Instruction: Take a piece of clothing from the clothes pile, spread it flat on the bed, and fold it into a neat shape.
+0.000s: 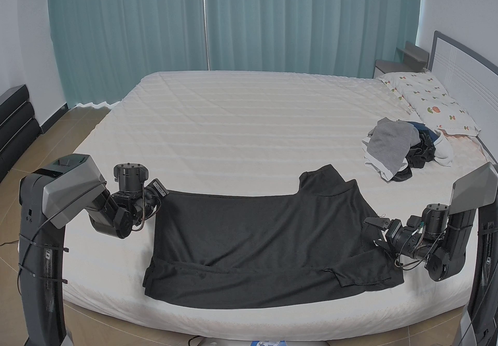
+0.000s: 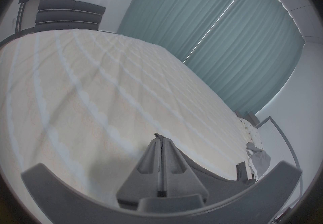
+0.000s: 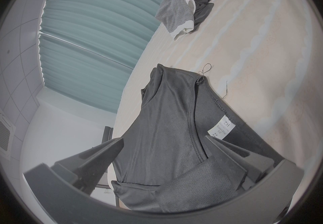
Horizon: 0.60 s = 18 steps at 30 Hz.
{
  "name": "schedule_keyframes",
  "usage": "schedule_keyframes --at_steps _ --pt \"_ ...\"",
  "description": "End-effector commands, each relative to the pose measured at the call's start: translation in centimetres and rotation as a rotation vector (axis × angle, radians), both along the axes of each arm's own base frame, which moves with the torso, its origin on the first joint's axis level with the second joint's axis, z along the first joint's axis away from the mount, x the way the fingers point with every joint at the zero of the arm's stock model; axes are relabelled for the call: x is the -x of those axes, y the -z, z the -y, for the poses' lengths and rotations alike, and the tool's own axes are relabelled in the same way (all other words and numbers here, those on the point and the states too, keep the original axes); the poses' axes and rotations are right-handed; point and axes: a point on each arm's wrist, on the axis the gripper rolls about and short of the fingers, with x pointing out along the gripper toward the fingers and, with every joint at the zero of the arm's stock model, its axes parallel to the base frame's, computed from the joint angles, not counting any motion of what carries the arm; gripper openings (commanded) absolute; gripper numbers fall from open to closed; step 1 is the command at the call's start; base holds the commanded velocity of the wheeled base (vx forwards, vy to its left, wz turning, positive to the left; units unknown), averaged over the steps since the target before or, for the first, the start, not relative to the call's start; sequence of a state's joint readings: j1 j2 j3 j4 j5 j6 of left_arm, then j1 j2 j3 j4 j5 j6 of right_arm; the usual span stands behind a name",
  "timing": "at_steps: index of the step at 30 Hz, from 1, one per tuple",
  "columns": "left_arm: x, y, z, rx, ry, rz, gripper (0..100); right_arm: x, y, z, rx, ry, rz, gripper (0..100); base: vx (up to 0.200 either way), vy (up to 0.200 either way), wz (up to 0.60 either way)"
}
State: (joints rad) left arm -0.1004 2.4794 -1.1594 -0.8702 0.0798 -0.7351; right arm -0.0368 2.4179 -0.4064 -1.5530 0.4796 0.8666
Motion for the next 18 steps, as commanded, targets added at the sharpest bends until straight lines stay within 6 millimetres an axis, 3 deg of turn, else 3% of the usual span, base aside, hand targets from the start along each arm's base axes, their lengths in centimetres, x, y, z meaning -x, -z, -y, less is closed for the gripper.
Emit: schedule_keyframes --at_steps 1,8,11,18 --pt "0.8 -2.8 -0.2 0.003 -0.006 0.052 0 0.0 0.0 0.0 0.0 0.0 0.006 100 0.0 0.0 0.0" --pt "0.9 -4.0 -1.0 0.009 -0.03 0.12 0 0.0 0.0 0.0 0.0 0.0 0.006 100 0.0 0.0 0.0" --pt "0.6 -3.5 -1.3 0.007 -0.035 0.118 0 0.0 0.0 0.0 0.0 0.0 0.006 100 0.0 0.0 0.0" --pt "-0.8 1.9 -1.1 -0.061 0.001 0.034 0 -0.2 -0.1 0.1 0.0 0.001 0.015 100 0.0 0.0 0.0"
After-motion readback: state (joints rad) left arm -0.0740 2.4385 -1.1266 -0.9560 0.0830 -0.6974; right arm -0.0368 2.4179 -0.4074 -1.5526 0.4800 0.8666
